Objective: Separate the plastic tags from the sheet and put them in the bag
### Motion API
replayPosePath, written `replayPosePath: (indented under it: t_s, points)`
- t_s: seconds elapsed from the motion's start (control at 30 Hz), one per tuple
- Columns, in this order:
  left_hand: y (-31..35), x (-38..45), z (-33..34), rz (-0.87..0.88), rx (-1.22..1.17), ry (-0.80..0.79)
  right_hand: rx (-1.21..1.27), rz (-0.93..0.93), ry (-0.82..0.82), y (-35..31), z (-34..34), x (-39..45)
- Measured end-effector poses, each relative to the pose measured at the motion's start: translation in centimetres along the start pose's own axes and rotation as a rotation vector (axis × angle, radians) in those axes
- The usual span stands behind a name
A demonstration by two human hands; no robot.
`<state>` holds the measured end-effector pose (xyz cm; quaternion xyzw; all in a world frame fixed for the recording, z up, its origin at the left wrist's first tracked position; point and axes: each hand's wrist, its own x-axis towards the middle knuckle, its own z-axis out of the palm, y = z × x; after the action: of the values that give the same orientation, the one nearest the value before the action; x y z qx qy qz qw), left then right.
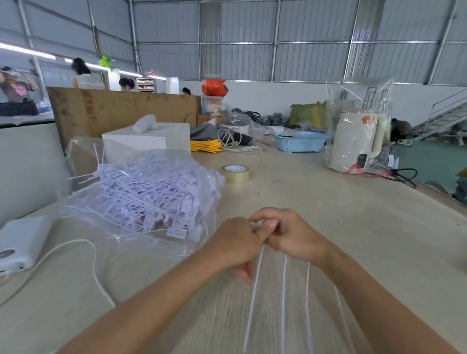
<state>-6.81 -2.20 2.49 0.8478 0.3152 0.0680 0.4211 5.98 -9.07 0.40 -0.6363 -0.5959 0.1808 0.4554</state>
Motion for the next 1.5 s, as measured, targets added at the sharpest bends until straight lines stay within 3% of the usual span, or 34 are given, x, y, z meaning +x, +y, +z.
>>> replayPosePath:
  t_s: [0.1, 0.23, 0.37, 0.53, 0.93, 1.17, 1.5]
  points:
    - [-1.7, 1.3, 0.5, -0.021, -0.326, 0.049, 0.040, 0.008, -0.033, 0.1, 0.1, -0.1]
    - [-2.6, 1.6, 0.7, 0.063, -0.408, 0.041, 0.205, 0.051, -0.024, 0.0, 0.0, -0.5]
    - [-2.3, 1.6, 0.8, 0.151, -0.373, 0.140, 0.263, 0.140, -0.048, 0.0, -0.4, -0.6]
    - [-2.4, 1.9, 1.1, 0.219, -0.330, 0.317, 0.011, 0.227, -0.122, -0.1, -0.6, -0.5]
    - [-2.2, 1.1, 1.6, 0.242, -0.383, 0.265, 0.051, 0.161, -0.180, -0.1, -0.7, -0.9]
    - [-1.8, 0.8, 2.1, 0.215, -0.310, 0.316, -0.036, 0.161, -0.150, 0.2, -0.7, -0.6]
    - [-1.3, 0.9, 1.2, 0.168, -0.343, 0.263, -0.042, 0.110, -0.134, -0.1, -0.9, -0.8]
